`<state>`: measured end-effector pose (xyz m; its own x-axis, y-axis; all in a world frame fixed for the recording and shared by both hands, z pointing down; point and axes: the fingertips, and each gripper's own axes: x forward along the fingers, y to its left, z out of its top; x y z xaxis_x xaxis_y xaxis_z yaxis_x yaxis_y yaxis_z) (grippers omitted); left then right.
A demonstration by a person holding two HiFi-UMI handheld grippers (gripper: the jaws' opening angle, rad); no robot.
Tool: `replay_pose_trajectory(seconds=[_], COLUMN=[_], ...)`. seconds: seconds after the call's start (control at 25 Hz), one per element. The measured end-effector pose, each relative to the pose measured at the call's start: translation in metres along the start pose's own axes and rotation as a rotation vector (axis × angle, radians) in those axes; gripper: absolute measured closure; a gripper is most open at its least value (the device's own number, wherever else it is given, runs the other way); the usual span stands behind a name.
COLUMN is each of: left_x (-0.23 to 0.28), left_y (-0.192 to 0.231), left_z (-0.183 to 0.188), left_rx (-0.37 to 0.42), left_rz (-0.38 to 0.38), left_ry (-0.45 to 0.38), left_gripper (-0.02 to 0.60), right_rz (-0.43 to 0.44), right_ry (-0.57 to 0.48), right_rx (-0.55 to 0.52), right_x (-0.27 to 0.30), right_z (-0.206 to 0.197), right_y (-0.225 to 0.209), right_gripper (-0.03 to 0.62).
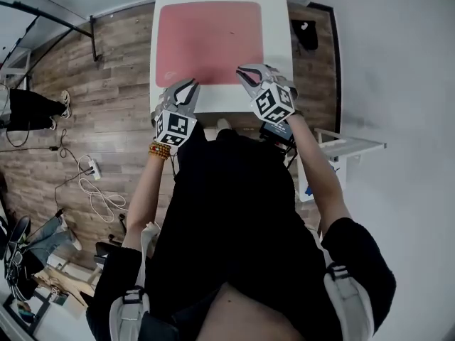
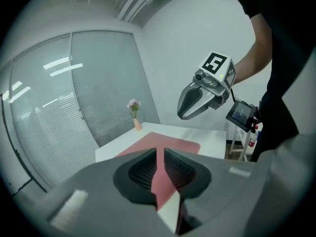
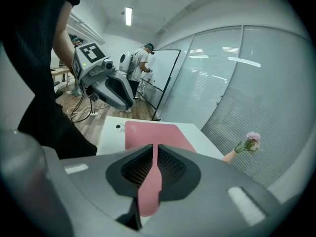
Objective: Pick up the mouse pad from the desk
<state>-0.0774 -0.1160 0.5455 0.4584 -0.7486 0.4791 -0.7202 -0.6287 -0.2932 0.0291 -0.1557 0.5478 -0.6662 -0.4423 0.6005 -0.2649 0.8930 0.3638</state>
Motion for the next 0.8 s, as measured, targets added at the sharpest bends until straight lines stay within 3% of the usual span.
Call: replay_pose_trajectory(seconds=[0.52,0.8], left_x=[0.056,0.065], left_y=[-0.022,-0.022], left_z=[-0.078,-0.115], left_rx=[0.087,0.118], left_rz=[-0.218,-0.287], left_ry=[0.234,0.323], left_gripper=[0.454,0.443], right_rz=[0.292,0.393], right_ry=[0.200,0.303], right_rx=[-0.157,-0.145], right_x=[0.086,0.122], right_z=[-0.041,-0.059], right_y=[0.054,0.079], right_gripper=[0.397,0.336])
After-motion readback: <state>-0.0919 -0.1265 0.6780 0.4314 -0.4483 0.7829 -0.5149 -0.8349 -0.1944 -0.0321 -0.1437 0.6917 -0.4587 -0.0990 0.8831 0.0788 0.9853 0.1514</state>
